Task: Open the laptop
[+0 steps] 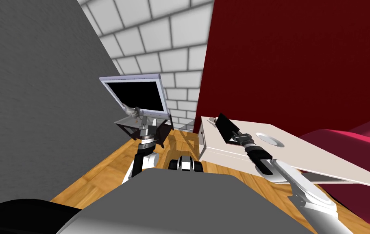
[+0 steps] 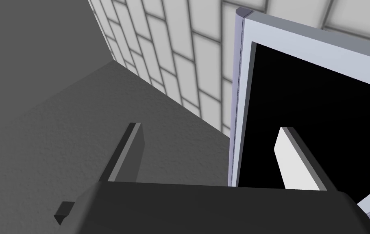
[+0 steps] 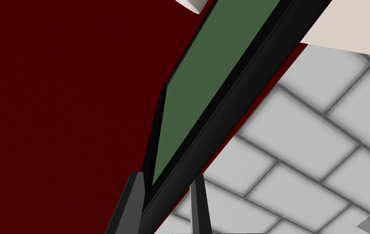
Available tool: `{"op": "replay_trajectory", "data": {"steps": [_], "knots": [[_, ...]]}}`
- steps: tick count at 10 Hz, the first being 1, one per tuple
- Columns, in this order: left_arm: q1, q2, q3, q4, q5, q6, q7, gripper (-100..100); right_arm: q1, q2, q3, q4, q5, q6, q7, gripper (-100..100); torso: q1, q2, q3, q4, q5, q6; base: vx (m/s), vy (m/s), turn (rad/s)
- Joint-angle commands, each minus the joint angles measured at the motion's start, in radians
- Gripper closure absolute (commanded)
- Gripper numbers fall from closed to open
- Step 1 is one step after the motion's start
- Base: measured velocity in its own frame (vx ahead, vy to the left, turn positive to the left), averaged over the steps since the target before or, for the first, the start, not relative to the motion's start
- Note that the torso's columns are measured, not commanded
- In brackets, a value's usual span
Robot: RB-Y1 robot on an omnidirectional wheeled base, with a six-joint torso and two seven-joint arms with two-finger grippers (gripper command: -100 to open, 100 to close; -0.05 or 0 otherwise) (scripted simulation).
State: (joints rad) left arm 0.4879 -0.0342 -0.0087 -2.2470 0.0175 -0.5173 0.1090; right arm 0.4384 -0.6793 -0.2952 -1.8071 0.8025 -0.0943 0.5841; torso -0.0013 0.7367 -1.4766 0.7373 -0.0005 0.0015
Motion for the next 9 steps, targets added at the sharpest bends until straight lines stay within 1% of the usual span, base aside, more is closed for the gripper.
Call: {"op": "replay_trajectory", "data": {"steps": [1,2,3,4,9], "knots": [[0.0,0.0,0.0,0.0,0.0,0.0,0.0,0,-0.023,0.0,0.004,0.029,-0.05,-0.005,-0.05,100,0.0,0.0,0.0,0.0,0.0,0.0,-0.046,-0.07,0.014],[0.0,0.0,0.0,0.0,0.0,0.0,0.0,0,-0.032,0.0,0.005,0.039,-0.069,-0.008,-0.068,100,-0.001,0.0,0.0,0.0,0.0,-0.001,-0.041,-0.07,0.021],[0.0,0.0,0.0,0.0,0.0,0.0,0.0,0,-0.027,-0.001,0.006,0.031,-0.057,-0.006,-0.055,100,-0.001,0.0,0.0,0.0,0.0,-0.001,-0.015,-0.032,0.013],[0.0,0.0,0.0,0.0,0.0,0.0,0.0,0,-0.055,0.029,0.012,0.064,-0.087,-0.022,-0.079,100,0.002,0.0,0.0,0.0,0.0,0.0,-0.042,-0.067,0.011],[0.0,0.0,0.0,0.0,0.0,0.0,0.0,0,-0.121,0.103,0.026,0.146,-0.156,-0.062,-0.126,100,-0.011,-0.004,-0.001,-0.006,-0.008,0.003,-0.043,-0.101,0.019]]}}
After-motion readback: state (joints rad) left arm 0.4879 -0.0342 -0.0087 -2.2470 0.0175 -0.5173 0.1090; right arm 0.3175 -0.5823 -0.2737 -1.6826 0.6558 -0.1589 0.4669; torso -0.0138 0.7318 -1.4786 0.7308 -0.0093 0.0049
